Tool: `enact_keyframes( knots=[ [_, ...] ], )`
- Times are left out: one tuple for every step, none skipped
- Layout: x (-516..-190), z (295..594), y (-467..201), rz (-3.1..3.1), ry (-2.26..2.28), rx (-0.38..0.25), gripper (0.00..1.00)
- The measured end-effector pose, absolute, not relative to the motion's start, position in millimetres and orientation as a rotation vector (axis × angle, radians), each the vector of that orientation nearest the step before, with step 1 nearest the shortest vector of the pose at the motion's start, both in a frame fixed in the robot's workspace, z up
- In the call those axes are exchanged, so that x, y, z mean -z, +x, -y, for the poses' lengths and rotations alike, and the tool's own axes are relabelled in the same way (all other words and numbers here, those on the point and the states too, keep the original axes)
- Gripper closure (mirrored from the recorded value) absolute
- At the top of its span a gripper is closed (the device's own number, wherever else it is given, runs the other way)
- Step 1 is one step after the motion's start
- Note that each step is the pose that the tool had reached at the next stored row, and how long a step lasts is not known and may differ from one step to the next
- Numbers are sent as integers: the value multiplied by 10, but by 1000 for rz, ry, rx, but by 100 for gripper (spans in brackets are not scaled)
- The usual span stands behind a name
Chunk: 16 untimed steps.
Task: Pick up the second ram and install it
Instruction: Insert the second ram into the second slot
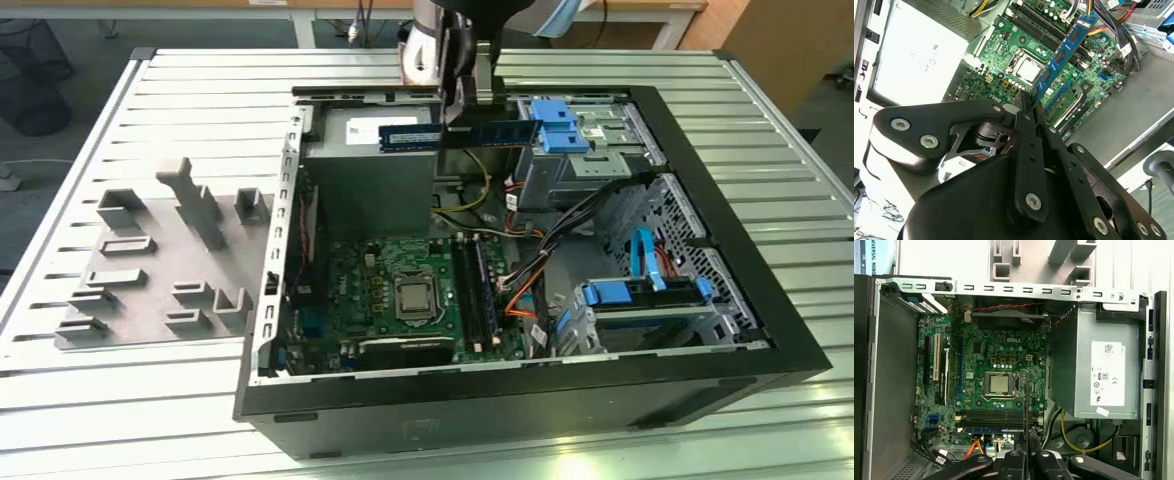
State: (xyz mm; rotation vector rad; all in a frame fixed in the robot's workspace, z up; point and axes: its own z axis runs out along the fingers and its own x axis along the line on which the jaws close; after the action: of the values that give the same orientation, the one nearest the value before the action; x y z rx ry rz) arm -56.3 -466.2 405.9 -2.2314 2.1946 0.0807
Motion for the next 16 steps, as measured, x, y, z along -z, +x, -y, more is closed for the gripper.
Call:
enact_keyframes(
  knots=[
    [-4060,4662,-563,-2195,-2231,-81,86],
    [-4059,4662,-563,-2195,-2231,-81,86],
    [-4060,4662,-562,-2195,-2231,-81,86],
    [-4060,4662,-561,-2195,-2231,-81,86],
    [-4059,4662,-561,-2195,-2231,-81,86],
    [-4059,4662,-560,-2195,-2231,-81,86],
    [-4060,4662,-559,-2195,-2231,-81,86],
    [-4059,4662,-558,-2195,-2231,-80,86],
    [-4059,4662,-558,-2203,-2224,-79,86],
    [-4059,4662,-558,-2213,-2214,-78,86],
    [-4057,4662,-558,-2226,-2202,-77,86],
    [-4057,4662,-558,-2243,-2185,-76,86],
    [-4053,4662,-558,-2286,-2142,-73,86],
    [-4053,4662,-558,-2300,-2127,-72,86],
    [-4053,4662,-559,-2300,-2127,-71,86],
    [-4053,4662,-559,-2300,-2127,-71,86]
  ],
)
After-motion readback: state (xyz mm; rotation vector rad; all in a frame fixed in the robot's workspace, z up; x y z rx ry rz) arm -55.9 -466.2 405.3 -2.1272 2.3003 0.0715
